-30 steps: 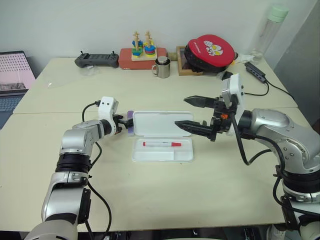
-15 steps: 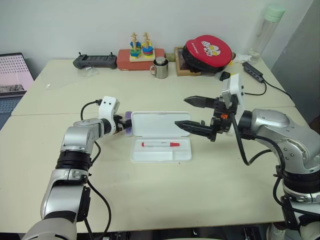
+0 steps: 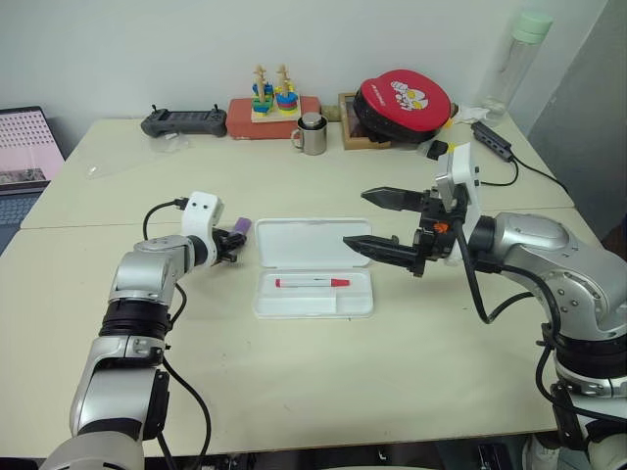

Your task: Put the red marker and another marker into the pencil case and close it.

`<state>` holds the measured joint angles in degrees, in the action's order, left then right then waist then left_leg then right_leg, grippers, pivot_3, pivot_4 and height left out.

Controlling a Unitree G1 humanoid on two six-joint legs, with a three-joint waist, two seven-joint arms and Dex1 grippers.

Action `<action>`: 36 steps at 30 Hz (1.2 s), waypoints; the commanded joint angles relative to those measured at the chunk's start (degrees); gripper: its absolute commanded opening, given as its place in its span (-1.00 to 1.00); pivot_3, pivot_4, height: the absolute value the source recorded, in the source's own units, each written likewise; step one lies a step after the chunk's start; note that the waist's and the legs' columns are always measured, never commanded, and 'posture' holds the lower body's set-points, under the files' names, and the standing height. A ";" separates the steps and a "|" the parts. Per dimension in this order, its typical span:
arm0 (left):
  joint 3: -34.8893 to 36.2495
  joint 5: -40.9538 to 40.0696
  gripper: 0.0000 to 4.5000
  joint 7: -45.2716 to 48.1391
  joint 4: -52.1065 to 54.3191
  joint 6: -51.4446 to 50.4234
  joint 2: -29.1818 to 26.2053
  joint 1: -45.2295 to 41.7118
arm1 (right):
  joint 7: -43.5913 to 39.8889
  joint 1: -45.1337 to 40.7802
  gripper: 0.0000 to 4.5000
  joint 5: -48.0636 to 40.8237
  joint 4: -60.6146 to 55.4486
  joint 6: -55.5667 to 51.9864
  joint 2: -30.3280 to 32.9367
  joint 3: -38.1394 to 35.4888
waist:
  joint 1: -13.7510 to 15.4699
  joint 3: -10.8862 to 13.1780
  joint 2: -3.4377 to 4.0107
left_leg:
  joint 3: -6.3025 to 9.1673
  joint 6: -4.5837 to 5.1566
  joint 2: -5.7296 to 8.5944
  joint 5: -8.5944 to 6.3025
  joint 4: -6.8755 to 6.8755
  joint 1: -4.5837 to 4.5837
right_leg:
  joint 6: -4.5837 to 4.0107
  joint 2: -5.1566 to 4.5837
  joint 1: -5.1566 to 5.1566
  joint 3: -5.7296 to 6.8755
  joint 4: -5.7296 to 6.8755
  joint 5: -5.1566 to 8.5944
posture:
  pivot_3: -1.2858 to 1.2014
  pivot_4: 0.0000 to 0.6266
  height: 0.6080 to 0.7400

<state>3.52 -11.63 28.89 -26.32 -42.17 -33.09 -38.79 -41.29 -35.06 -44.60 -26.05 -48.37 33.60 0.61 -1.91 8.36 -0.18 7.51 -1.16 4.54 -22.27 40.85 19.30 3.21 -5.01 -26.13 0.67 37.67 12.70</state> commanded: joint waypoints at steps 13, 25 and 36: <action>6.39 -0.29 -0.47 -2.80 -0.01 9.93 -1.93 -2.26 | -1.48 -1.86 1.00 -0.53 0.21 1.63 0.67 -2.30 | 0.14 0.02 -0.03 | 0.04 0.00 0.01 0.00 0.00 0.05 | 0.00 -0.01 -0.01 0.04 -0.03 0.00 | 0.03 -0.52 1.00; -4.50 -15.66 -0.47 37.90 37.37 12.14 -14.27 10.95 | -5.19 0.67 1.00 -1.30 -1.57 0.89 6.26 -4.37 | 0.01 -0.05 0.20 | 0.20 0.00 0.00 0.00 -0.10 0.34 | 0.00 -0.09 -0.01 0.09 -0.59 0.00 | 0.03 -0.52 1.00; -17.43 -3.07 -0.47 40.32 34.36 20.47 -13.70 14.54 | -4.47 3.87 1.00 0.60 -5.02 -0.36 8.09 -0.58 | 0.45 -0.02 0.19 | 0.22 0.02 -0.07 0.00 -0.05 0.37 | -0.03 0.02 0.04 0.14 -0.55 -0.04 | 0.03 -0.52 1.00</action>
<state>-13.68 -15.46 69.30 7.91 -23.07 -47.24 -23.35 -46.07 -31.64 -43.97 -28.86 -48.66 41.17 0.42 -1.46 8.35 0.01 7.75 -1.15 4.46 -22.27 40.80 19.68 3.18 -4.99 -26.10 0.82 37.11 12.66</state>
